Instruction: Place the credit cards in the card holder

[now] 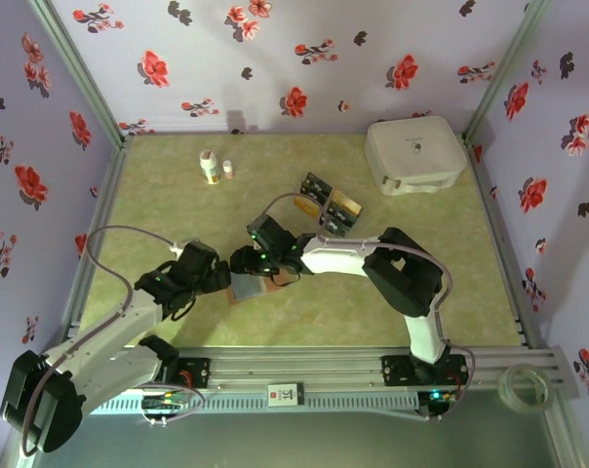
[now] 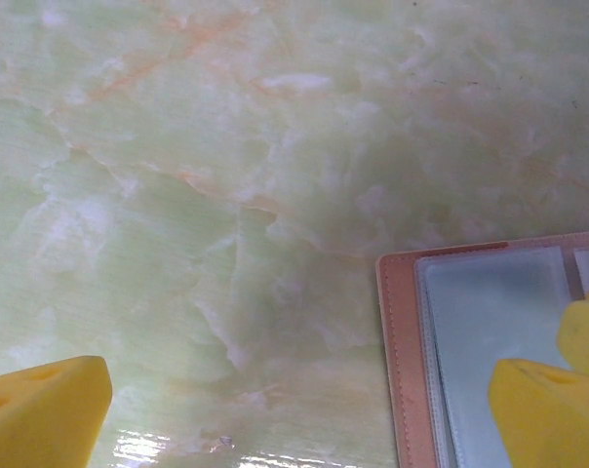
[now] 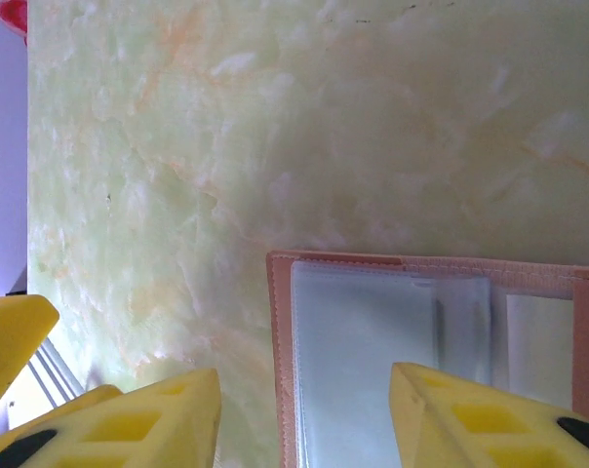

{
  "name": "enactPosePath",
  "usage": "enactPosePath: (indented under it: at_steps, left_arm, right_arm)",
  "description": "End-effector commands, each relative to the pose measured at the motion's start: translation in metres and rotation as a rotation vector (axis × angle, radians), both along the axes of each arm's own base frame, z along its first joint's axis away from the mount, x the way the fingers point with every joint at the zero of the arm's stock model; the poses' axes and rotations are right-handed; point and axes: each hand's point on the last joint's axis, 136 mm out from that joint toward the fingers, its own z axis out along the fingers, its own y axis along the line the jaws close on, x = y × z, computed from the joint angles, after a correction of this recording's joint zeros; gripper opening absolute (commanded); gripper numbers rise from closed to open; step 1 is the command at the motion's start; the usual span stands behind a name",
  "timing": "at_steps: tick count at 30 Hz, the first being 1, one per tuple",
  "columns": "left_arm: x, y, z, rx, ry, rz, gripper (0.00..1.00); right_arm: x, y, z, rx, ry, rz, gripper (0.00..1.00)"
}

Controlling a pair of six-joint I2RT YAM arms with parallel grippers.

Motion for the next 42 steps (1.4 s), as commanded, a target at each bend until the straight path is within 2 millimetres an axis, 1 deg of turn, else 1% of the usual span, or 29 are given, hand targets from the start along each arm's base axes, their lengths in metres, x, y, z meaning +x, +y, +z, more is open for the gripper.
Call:
enactPosePath:
  at_steps: [1, 3, 5, 8, 11, 12, 15, 19, 22, 24, 28, 30, 32, 40, 41, 42]
  left_arm:
    - [0.000, 0.005, 0.003, 0.021, 0.008, 0.008, 1.00]
    - [0.000, 0.003, 0.002, 0.017, 0.012, 0.001, 1.00]
    - [0.001, 0.000, 0.000, 0.014, 0.019, -0.008, 1.00]
    - [0.004, -0.005, -0.002, 0.005, 0.026, -0.018, 1.00]
    - [0.007, -0.010, -0.004, -0.005, 0.036, -0.031, 1.00]
    - [0.008, -0.012, -0.004, -0.008, 0.038, -0.036, 1.00]
    - [0.011, -0.016, -0.007, -0.007, 0.054, -0.047, 1.00]
    - [0.013, -0.021, -0.010, -0.007, 0.071, -0.061, 1.00]
    - [0.015, -0.025, -0.011, -0.011, 0.078, -0.067, 1.00]
    - [0.015, -0.026, -0.012, -0.012, 0.082, -0.071, 1.00]
    - [0.016, -0.030, -0.016, -0.009, 0.092, -0.080, 1.00]
    - [0.016, -0.031, -0.017, -0.008, 0.095, -0.083, 1.00]
    - [0.017, -0.032, -0.019, -0.009, 0.098, -0.085, 1.00]
    - [0.020, -0.043, -0.025, -0.018, 0.111, -0.110, 1.00]
    - [0.020, -0.045, -0.025, -0.020, 0.115, -0.117, 1.00]
    - [0.020, -0.047, -0.027, -0.019, 0.120, -0.125, 1.00]
  right_arm:
    - [0.015, -0.011, 0.058, 0.054, -0.106, 0.005, 0.49]
    - [0.021, -0.035, 0.062, -0.006, -0.144, -0.016, 0.49]
    - [0.028, -0.066, 0.059, -0.098, -0.178, -0.045, 0.49]
    - [0.033, -0.105, 0.046, -0.233, -0.207, -0.063, 0.49]
    - [0.036, -0.131, 0.029, -0.316, -0.205, -0.075, 0.50]
    - [0.037, -0.135, 0.024, -0.330, -0.199, -0.075, 0.49]
    - [0.037, -0.141, 0.011, -0.357, -0.182, -0.069, 0.50]
    - [0.037, -0.138, -0.006, -0.363, -0.158, -0.061, 0.49]
    - [0.036, -0.138, -0.017, -0.368, -0.145, -0.056, 0.45]
    - [0.036, -0.140, -0.021, -0.371, -0.139, -0.058, 0.38]
    - [0.036, -0.149, -0.026, -0.369, -0.128, -0.073, 0.11]
    - [0.036, -0.154, -0.026, -0.367, -0.129, -0.084, 0.04]
    - [0.035, -0.161, -0.024, -0.369, -0.130, -0.095, 0.00]
    - [0.029, -0.190, -0.022, -0.382, -0.133, -0.145, 0.01]
    - [0.028, -0.191, -0.021, -0.380, -0.131, -0.149, 0.06]
    - [0.028, -0.193, -0.017, -0.376, -0.136, -0.153, 0.15]
